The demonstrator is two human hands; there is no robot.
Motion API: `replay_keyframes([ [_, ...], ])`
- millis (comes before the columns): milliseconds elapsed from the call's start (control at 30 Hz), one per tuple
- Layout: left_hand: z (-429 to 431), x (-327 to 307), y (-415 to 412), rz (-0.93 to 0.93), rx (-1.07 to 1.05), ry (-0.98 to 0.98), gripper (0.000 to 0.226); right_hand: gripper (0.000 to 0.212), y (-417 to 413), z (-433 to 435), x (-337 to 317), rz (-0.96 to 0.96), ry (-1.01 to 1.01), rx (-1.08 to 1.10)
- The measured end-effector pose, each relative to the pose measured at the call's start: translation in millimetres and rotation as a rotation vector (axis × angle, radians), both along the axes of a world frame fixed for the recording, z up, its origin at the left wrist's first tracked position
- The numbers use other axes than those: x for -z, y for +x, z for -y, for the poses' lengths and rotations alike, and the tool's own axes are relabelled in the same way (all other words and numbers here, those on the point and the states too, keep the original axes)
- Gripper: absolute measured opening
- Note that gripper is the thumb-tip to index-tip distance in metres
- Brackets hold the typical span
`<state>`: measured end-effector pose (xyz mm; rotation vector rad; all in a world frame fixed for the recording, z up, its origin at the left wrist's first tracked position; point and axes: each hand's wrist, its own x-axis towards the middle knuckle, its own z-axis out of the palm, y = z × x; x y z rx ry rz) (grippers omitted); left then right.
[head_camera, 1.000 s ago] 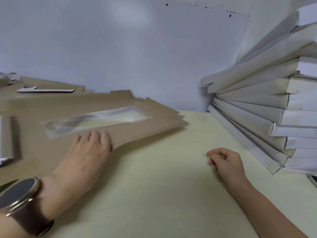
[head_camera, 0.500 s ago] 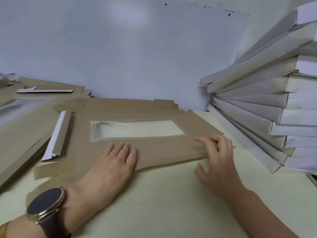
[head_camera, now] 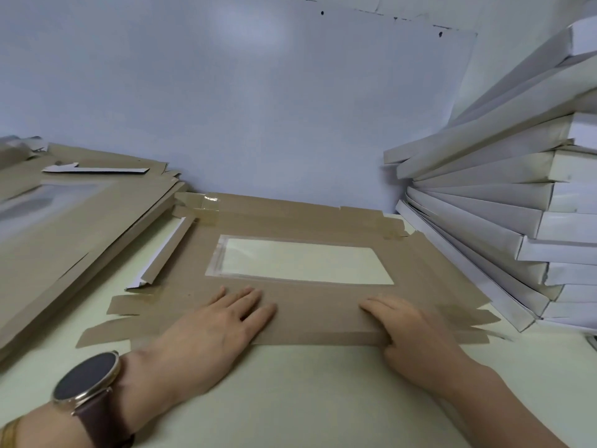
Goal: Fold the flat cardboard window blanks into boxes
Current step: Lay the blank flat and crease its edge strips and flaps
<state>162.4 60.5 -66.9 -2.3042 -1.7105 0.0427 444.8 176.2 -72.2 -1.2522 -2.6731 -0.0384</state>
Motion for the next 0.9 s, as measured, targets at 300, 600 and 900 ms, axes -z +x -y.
replay_keyframes([
  [300,-5.6,-9.7,-20.7,0.363,-0.231,-0.466,0.092,0.056,-4.1,4.3,0.1,0.067,-0.055,0.016],
  [600,-41.9,2.4,-72.1,0.295,-0.617,-0.412,0.060,0.053,-5.8,9.4,-2.8,0.050,-0.030,0.024],
  [900,-47.2,18.0,-114.1,0.358,-0.847,-0.242,0.071,0.049,-8.7,13.3,-4.7,0.076,-0.038,0.010],
])
